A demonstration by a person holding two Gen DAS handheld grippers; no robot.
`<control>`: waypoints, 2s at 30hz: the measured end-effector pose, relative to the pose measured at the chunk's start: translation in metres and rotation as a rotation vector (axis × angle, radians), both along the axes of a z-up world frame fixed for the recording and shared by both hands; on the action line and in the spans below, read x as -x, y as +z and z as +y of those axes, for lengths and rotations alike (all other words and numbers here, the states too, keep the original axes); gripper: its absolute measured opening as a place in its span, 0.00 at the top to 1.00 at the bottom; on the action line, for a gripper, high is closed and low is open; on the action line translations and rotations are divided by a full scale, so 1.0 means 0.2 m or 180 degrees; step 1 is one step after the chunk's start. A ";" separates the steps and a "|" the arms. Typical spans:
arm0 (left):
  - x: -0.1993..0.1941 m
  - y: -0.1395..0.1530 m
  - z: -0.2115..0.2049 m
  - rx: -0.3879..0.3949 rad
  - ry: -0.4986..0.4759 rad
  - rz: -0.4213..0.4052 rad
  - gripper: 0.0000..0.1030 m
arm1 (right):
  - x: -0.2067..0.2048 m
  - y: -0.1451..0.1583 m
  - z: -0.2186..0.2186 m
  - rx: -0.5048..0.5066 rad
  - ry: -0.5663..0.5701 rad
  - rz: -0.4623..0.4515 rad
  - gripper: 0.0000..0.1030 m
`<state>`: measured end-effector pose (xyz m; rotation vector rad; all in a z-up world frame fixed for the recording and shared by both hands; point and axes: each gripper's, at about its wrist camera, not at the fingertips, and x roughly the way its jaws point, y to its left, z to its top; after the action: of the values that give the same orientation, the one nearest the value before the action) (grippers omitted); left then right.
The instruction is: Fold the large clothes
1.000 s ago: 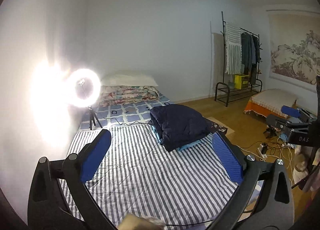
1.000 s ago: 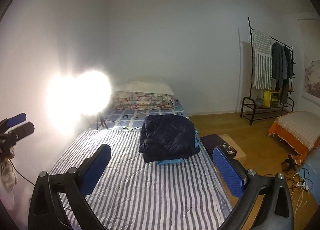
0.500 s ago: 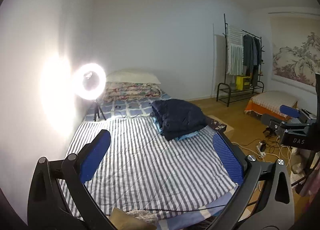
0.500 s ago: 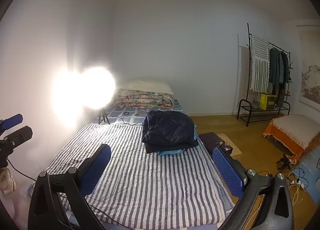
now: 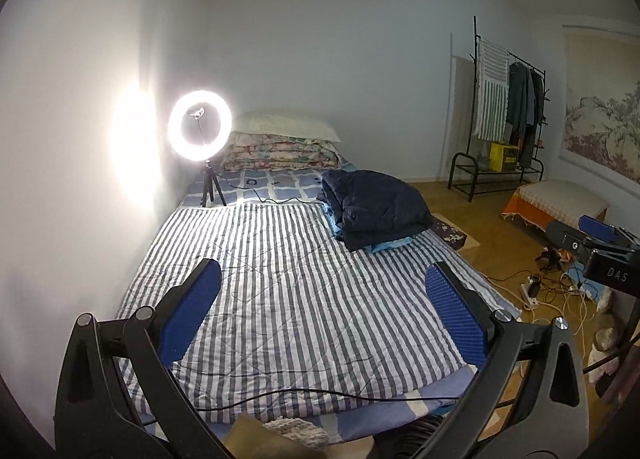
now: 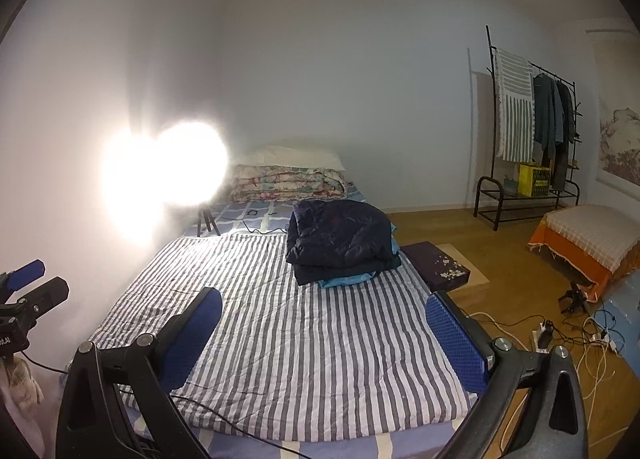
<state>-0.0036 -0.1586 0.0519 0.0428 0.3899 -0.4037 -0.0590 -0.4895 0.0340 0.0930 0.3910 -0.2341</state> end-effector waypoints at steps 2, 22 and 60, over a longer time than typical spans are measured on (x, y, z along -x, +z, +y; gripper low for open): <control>0.01 0.00 0.00 -0.0014 -0.0004 -0.0021 0.00 | 0.01 -0.01 -0.02 -0.0024 -0.0032 0.0020 0.00; 0.00 -0.07 -0.06 -0.0103 0.0026 0.0003 0.00 | -0.04 -0.04 -0.04 0.0008 -0.0004 0.0061 0.00; -0.09 -0.18 -0.12 -0.0135 0.0083 0.0109 0.00 | -0.11 -0.09 -0.01 -0.0023 0.0070 0.0224 0.00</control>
<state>0.0150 -0.1821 0.0156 0.0721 0.4322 -0.3709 -0.0378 -0.4924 0.0154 0.0876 0.4628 -0.2147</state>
